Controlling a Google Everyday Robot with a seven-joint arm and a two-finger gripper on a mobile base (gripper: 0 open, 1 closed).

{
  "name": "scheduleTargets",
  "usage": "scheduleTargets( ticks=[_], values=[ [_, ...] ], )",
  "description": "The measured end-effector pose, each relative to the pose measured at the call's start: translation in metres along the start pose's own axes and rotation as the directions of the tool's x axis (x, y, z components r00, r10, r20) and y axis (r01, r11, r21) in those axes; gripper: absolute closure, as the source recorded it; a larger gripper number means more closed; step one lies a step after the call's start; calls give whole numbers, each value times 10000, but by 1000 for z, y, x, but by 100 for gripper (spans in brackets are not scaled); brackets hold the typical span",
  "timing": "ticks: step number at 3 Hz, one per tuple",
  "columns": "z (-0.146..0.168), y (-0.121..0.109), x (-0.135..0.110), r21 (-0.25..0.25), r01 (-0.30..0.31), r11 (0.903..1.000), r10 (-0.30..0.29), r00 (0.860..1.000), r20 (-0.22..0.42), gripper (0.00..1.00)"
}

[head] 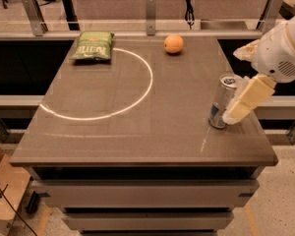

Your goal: Pick redbull can

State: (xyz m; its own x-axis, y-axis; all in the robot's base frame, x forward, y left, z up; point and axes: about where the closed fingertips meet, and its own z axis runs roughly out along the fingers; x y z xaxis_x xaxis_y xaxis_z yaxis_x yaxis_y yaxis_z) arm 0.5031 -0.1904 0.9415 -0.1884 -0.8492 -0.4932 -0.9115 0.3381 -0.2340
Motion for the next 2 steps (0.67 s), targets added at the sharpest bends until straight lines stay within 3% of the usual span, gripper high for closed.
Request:
scheduleTargets(
  ticks=[1, 2],
  values=[
    [17, -16, 2, 213, -399, 9990, 386, 9976, 580, 0],
    [27, -28, 12, 245, -711, 9972, 695, 9956, 623, 16]
  ],
)
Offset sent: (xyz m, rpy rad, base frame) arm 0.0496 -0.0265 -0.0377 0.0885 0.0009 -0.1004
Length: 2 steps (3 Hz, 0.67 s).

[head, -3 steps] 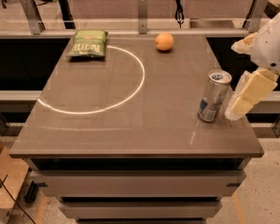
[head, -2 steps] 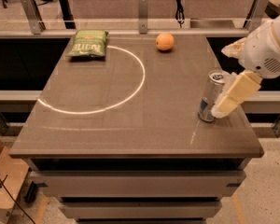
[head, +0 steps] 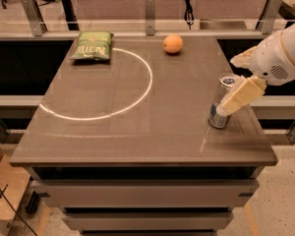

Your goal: Pick redbull can

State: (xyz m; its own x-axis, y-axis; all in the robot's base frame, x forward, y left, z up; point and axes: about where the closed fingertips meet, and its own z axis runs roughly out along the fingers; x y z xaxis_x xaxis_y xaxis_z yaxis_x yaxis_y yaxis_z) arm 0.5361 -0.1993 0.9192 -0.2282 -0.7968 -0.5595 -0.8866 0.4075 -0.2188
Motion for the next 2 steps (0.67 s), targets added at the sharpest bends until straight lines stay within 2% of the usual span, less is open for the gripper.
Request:
scheduleTargets(
  ticks=[1, 2],
  values=[
    [3, -5, 9, -51, -228, 9997, 228, 9997, 6, 38],
    [2, -1, 4, -5, -217, 9998, 217, 9996, 160, 62]
  ],
)
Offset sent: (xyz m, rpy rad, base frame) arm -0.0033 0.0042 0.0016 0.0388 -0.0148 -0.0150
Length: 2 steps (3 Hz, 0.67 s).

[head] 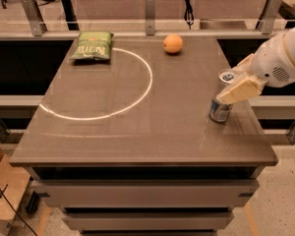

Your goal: Pick redbull can

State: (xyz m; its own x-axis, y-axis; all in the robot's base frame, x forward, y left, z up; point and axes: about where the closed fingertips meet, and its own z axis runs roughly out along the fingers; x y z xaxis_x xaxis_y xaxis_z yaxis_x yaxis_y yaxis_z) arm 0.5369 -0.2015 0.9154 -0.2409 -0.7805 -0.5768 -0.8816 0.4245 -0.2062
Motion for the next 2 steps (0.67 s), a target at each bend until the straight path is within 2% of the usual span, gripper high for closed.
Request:
scheduleTargets(
  ticks=[1, 2],
  values=[
    [-17, -2, -22, 117, 323, 9994, -329, 9978, 569, 86],
    [-47, -19, -52, 280, 812, 9963, -841, 9881, 1291, 100]
  ],
)
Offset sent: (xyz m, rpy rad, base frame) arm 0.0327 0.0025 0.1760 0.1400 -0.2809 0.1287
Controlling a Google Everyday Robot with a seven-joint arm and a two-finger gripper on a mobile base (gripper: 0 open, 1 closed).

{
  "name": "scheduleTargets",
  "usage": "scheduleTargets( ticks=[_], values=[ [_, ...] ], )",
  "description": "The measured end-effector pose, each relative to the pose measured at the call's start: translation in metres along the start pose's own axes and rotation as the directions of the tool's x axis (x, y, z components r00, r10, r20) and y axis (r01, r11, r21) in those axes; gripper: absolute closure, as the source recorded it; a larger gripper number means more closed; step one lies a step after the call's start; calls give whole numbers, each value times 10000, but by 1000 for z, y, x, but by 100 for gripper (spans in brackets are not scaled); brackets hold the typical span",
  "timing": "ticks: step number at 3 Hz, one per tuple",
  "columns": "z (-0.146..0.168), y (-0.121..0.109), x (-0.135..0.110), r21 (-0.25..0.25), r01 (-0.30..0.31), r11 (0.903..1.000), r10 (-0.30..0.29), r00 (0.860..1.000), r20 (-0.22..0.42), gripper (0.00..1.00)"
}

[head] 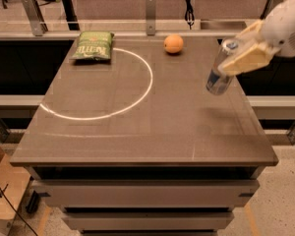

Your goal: Pick redbull can

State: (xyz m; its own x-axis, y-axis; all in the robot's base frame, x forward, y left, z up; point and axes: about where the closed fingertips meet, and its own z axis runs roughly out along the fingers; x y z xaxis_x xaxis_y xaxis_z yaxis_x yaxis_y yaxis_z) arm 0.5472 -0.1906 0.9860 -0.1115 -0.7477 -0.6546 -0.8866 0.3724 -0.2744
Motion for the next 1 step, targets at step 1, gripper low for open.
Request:
scheduleTargets(
  ticks=[1],
  values=[
    [-27, -16, -23, 627, 307, 9976, -328, 9989, 329, 100]
  ],
)
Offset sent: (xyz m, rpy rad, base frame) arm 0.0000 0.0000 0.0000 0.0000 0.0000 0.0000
